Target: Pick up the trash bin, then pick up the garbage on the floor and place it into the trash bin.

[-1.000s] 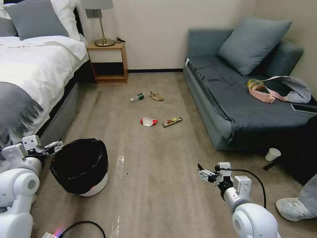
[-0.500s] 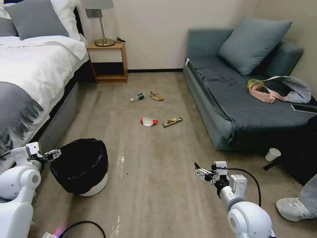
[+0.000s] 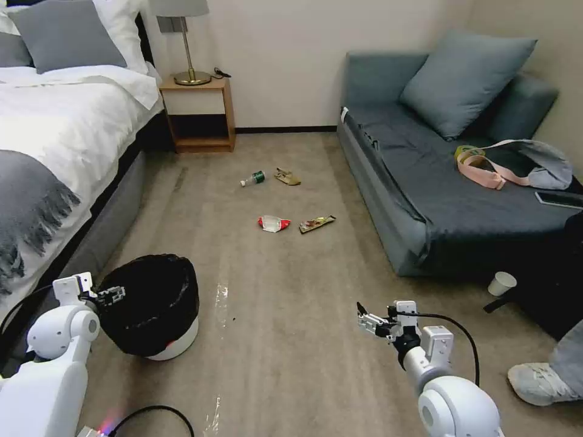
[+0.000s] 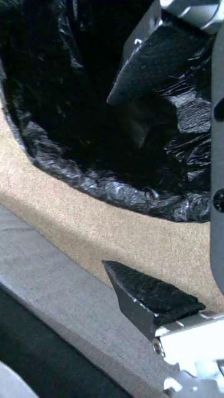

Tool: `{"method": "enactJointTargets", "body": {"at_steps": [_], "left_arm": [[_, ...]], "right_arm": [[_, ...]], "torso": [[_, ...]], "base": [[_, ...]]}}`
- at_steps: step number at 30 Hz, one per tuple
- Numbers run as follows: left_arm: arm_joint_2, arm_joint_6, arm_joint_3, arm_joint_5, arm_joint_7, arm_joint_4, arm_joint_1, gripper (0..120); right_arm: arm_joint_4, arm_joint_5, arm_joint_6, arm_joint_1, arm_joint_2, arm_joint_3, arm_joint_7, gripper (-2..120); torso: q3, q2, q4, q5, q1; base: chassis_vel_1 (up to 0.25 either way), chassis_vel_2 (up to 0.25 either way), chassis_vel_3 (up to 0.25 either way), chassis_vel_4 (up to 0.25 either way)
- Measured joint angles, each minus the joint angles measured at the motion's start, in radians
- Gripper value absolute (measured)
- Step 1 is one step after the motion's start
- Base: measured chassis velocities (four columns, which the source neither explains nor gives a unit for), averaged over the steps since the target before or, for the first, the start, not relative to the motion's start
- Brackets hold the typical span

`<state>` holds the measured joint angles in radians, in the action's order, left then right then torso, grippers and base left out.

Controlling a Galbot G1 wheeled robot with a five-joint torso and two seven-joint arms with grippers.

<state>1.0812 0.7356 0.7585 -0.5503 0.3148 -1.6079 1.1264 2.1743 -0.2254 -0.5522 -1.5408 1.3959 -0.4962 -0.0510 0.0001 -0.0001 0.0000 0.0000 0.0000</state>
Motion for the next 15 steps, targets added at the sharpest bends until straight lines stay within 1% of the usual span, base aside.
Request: {"method": "enactJointTargets", "body": {"at_steps": [8, 9, 10, 11, 12, 13, 14, 15], "left_arm": [[0.002, 0.0, -0.002, 0.004, -0.002, 0.001, 0.003, 100], [0.002, 0.0, -0.005, -0.01, -0.01, 0.001, 0.008, 91], [0.002, 0.0, -0.006, -0.018, -0.014, 0.002, 0.012, 86], [0.002, 0.0, -0.006, -0.018, -0.014, 0.002, 0.012, 86], [0.002, 0.0, -0.006, -0.023, -0.017, 0.004, 0.014, 80], [0.002, 0.0, -0.006, -0.024, -0.018, 0.004, 0.015, 80], [0.002, 0.0, -0.005, -0.029, -0.022, 0.007, 0.019, 72], [0.002, 0.0, -0.005, -0.029, -0.022, 0.007, 0.019, 72]], "right_arm": [[0.002, -0.002, 0.0, -0.002, -0.001, 0.005, -0.001, 100], [0.011, -0.007, 0.001, -0.006, -0.005, 0.01, -0.002, 100], [0.017, -0.016, 0.001, -0.002, -0.008, 0.007, -0.003, 100], [0.017, -0.016, 0.001, -0.002, -0.008, 0.007, -0.003, 100], [0.024, -0.027, 0.001, 0.002, -0.011, 0.0, -0.003, 100], [0.026, -0.03, 0.0, 0.003, -0.012, -0.002, -0.004, 100], [0.035, -0.044, -0.004, 0.003, -0.016, -0.01, -0.004, 100], [0.035, -0.044, -0.004, 0.003, -0.016, -0.01, -0.004, 100]], "torso": [[0.0, 0.0, 0.0, 0.0, 0.0], [0.0, 0.0, 0.0, 0.0001, 0.0], [0.0, 0.0, 0.0, 0.0, 0.0], [0.0, 0.0, 0.0, 0.0, 0.0], [0.0, 0.0, 0.0, 0.0001, 0.0], [0.0, 0.0, 0.0, 0.0001, 0.0], [0.0, 0.0, 0.0, 0.0, 0.0], [0.0, 0.0, 0.0, 0.0, 0.0]], "base": [[0.0, 0.0, 0.0, 0.0], [0.0, 0.0, 0.0, 0.0], [0.0, 0.0, 0.0, 0.0], [0.0, 0.0, 0.0, 0.0], [0.0, 0.0, 0.0, 0.0], [0.0, 0.0, 0.0, 0.0], [0.0, 0.0, 0.0, 0.0], [0.0, 0.0, 0.0, 0.0]]}}
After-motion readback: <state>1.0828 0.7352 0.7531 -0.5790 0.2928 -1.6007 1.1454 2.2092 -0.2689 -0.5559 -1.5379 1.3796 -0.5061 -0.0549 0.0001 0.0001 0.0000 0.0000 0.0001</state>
